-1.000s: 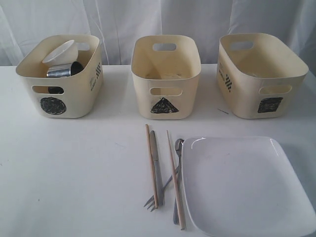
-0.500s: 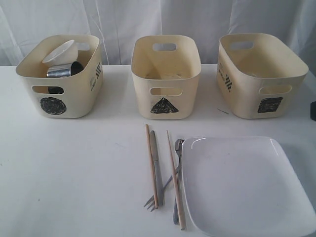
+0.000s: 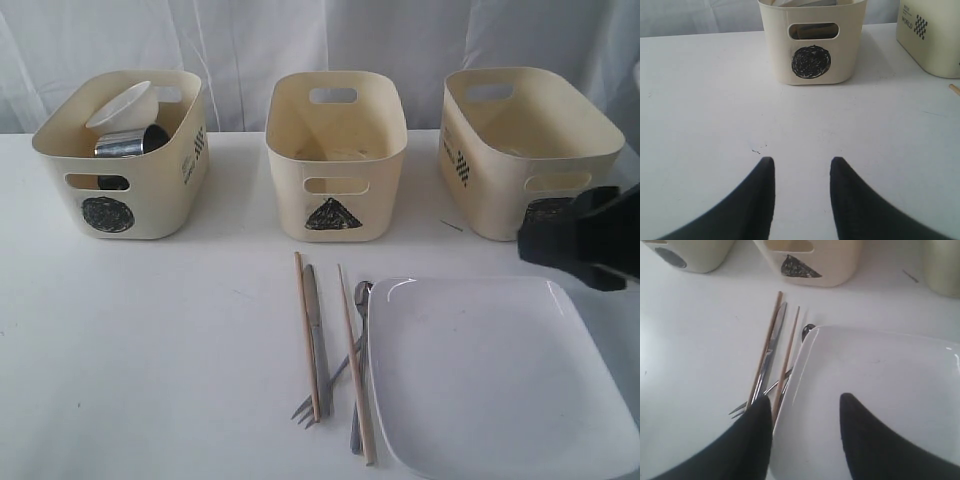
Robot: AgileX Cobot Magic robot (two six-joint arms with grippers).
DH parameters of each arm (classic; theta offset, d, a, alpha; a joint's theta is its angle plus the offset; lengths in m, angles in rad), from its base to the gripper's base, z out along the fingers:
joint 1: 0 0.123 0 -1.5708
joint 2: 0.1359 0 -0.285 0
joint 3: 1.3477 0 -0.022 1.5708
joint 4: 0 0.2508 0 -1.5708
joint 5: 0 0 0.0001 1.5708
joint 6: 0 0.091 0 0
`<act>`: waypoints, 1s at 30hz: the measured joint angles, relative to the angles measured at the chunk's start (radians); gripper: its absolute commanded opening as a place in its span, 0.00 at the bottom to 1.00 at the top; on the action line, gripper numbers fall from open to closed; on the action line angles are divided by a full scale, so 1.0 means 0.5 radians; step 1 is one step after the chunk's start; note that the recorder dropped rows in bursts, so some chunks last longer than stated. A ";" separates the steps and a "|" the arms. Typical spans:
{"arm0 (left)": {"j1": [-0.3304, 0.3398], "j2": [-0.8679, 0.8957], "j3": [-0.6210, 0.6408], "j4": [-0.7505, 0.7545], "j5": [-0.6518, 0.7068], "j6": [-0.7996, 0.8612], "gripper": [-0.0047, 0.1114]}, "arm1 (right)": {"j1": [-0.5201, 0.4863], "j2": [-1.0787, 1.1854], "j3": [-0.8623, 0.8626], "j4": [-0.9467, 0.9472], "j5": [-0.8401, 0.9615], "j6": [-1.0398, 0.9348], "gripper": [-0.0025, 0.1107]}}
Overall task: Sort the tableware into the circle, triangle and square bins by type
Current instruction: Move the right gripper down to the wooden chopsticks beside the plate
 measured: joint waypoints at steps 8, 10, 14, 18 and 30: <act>0.000 0.000 0.000 0.000 0.000 0.000 0.40 | 0.505 0.424 0.000 -0.121 -0.230 0.103 0.39; 0.000 0.000 0.000 0.000 0.000 0.000 0.40 | 0.619 0.538 0.000 -0.141 -0.341 0.103 0.39; 0.000 0.000 0.000 0.000 0.000 0.000 0.40 | 0.836 0.807 -0.052 -0.285 -0.494 0.103 0.39; 0.000 0.000 0.000 0.000 0.000 0.000 0.40 | 1.019 1.065 -0.252 -0.484 -0.504 0.222 0.39; 0.000 0.000 0.000 0.000 0.000 0.000 0.40 | 1.055 1.584 -0.938 -1.089 -0.131 0.951 0.33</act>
